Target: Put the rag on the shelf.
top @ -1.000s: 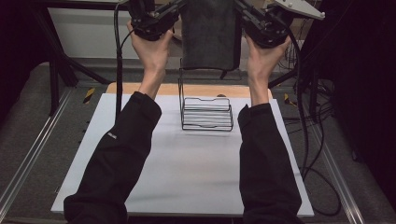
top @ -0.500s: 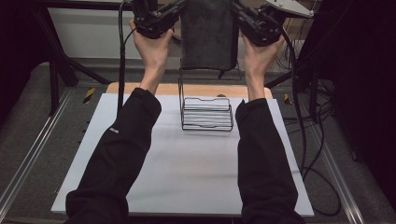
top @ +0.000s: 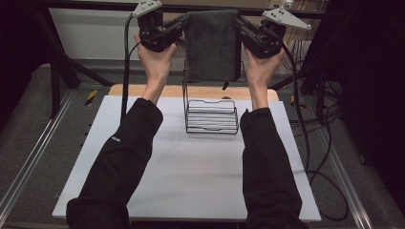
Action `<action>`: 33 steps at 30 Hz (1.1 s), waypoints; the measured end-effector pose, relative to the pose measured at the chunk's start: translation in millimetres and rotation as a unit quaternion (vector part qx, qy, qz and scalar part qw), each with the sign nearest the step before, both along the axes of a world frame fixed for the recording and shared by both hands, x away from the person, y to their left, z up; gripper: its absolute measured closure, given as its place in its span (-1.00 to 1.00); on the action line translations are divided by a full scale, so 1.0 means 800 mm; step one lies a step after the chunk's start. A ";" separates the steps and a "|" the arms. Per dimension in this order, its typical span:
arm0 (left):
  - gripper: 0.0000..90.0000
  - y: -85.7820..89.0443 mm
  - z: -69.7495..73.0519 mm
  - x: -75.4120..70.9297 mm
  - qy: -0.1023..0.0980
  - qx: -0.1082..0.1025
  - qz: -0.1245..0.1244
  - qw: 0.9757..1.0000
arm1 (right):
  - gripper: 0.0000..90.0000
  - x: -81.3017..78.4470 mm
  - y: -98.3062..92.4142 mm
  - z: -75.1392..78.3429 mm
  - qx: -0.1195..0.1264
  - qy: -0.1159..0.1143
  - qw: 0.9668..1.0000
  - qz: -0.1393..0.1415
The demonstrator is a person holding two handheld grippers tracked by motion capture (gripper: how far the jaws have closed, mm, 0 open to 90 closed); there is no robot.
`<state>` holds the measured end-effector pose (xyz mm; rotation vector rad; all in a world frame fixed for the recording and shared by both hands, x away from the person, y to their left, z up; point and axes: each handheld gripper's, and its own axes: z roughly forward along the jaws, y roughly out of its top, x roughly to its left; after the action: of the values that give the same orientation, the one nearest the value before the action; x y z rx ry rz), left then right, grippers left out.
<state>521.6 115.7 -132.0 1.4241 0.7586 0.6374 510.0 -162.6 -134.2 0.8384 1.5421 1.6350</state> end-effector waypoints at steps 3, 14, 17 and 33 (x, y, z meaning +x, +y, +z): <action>0.81 0.000 -0.008 0.001 0.009 0.006 0.000 1.000 | 0.76 0.002 0.000 -0.011 -0.002 0.007 1.000 0.002; 0.81 -0.006 -0.041 -0.006 0.021 0.031 -0.022 0.999 | 0.76 -0.005 -0.013 -0.049 -0.003 0.034 0.999 0.005; 0.81 -0.008 -0.048 -0.009 0.027 0.029 -0.028 0.999 | 0.76 -0.009 -0.018 -0.058 0.000 0.038 0.999 0.008; 0.81 -0.015 -0.071 -0.027 0.036 0.047 -0.050 0.997 | 0.76 -0.029 -0.033 -0.087 0.006 0.055 0.998 0.017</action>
<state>500.0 103.7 -188.5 1.5681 0.7171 0.5516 487.1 -188.7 -203.8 0.9272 1.6302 1.6478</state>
